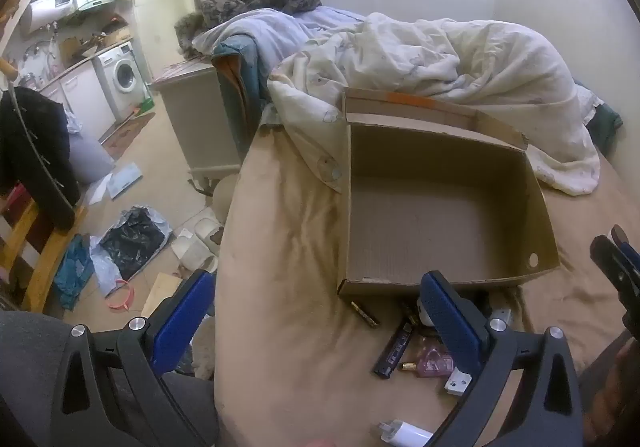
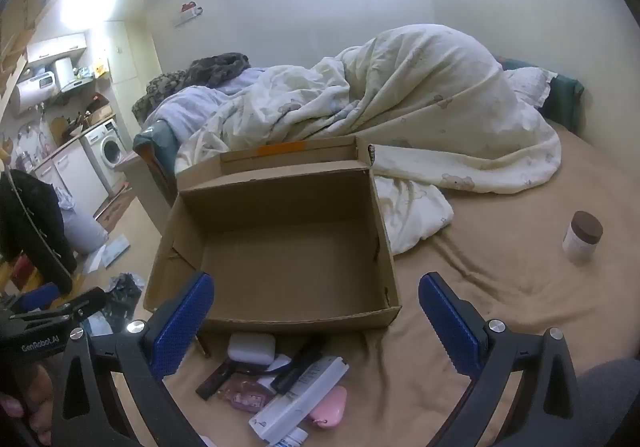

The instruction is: Organize rigid objects

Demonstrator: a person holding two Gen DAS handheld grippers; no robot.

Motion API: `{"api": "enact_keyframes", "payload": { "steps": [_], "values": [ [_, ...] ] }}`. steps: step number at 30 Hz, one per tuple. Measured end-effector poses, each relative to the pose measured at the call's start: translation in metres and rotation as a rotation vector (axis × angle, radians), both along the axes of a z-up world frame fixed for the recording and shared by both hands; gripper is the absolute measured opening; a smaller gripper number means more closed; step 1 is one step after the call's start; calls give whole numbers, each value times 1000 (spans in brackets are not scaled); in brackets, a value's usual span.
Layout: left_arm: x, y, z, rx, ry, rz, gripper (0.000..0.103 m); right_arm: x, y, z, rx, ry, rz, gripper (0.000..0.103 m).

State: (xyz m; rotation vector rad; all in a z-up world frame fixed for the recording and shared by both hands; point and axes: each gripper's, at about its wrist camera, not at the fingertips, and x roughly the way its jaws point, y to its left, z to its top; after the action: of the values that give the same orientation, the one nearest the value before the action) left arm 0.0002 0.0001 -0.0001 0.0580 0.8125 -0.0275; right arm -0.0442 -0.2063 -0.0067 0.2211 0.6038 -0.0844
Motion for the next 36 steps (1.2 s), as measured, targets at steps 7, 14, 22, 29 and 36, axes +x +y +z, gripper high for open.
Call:
{"api": "enact_keyframes", "payload": {
  "steps": [7, 14, 22, 29, 36],
  "values": [
    [0, 0, 0, 7, -8, 0, 102, 0, 1, -1, 2, 2, -2, 103],
    [0, -8, 3, 8, -13, -3, 102, 0, -2, 2, 4, 7, 0, 103],
    [-2, -7, 3, 8, -17, -5, 102, 0, 3, 0, -9, 4, -5, 103],
    [-2, -7, 4, 9, -18, -5, 102, 1, 2, 0, -9, 2, -3, 103],
    [-3, -6, 3, 9, -20, -5, 102, 1, 2, 0, -9, 2, -4, 103]
  ]
}}
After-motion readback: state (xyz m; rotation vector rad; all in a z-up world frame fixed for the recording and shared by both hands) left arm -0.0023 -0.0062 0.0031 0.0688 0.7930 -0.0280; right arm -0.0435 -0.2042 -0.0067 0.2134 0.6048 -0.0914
